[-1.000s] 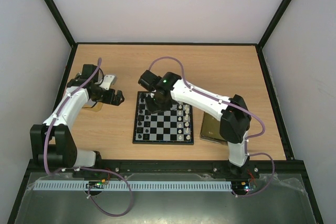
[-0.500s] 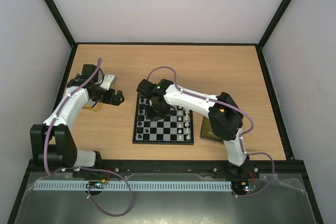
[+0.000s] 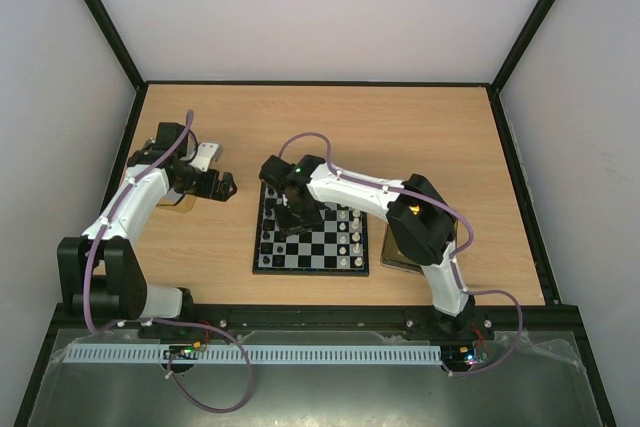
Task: Set up the chess pieces on the board
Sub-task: Adjust the chess piece on the chessboard.
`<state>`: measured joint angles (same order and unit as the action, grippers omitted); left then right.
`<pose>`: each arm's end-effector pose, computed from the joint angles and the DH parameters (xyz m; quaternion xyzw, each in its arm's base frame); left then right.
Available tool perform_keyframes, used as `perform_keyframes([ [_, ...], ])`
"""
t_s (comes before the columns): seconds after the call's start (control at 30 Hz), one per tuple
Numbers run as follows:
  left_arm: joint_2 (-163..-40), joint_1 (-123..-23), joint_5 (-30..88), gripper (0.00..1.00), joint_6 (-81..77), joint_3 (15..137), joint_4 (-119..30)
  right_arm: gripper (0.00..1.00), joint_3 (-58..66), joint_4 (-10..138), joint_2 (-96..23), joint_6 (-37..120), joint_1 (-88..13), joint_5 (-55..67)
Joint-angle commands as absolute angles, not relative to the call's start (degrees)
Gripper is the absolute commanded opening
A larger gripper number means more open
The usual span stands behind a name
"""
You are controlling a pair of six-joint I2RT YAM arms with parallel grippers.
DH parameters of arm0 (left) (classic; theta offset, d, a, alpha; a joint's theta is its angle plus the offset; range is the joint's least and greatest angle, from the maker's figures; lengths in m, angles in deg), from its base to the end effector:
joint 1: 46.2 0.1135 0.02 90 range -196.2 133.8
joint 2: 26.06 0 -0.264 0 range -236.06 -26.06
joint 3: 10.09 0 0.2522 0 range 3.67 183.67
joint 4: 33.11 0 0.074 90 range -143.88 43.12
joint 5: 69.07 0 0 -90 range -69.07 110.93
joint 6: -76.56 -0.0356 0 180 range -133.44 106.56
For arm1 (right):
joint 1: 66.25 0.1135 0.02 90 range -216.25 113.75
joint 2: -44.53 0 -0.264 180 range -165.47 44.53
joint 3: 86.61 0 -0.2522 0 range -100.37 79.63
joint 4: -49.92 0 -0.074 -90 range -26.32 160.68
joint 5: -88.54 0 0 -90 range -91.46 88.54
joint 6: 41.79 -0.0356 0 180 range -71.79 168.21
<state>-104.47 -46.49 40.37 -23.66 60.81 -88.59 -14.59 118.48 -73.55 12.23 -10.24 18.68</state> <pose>0.2658 -0.0132 0.2433 0.1270 0.9508 -0.1436 0.2435 0.2211 0.3498 0.1969 0.1874 -0.9618 -0.1908 0.0576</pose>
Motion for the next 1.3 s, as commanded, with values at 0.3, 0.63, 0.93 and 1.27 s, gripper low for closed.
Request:
perform_keyframes([
  [0.3,-103.06,-45.93,40.01,0.99,-23.37,60.28,-89.15,0.17,-14.83,117.46,-75.98,12.55,-9.28,20.83],
  [0.63,-103.18,-45.93,39.91,0.99,-23.37,60.21,-89.14,0.15,-16.02,116.98,-77.38,12.36,-9.29,20.8],
  [0.93,-103.82,-45.93,40.08,0.99,-23.46,60.3,-89.2,0.14,-17.46,117.11,-78.42,12.58,-9.29,20.75],
  [1.27,-104.09,-45.93,40.35,0.99,-23.56,60.27,-89.15,0.14,-16.45,117.51,-77.97,12.88,-9.25,19.55],
])
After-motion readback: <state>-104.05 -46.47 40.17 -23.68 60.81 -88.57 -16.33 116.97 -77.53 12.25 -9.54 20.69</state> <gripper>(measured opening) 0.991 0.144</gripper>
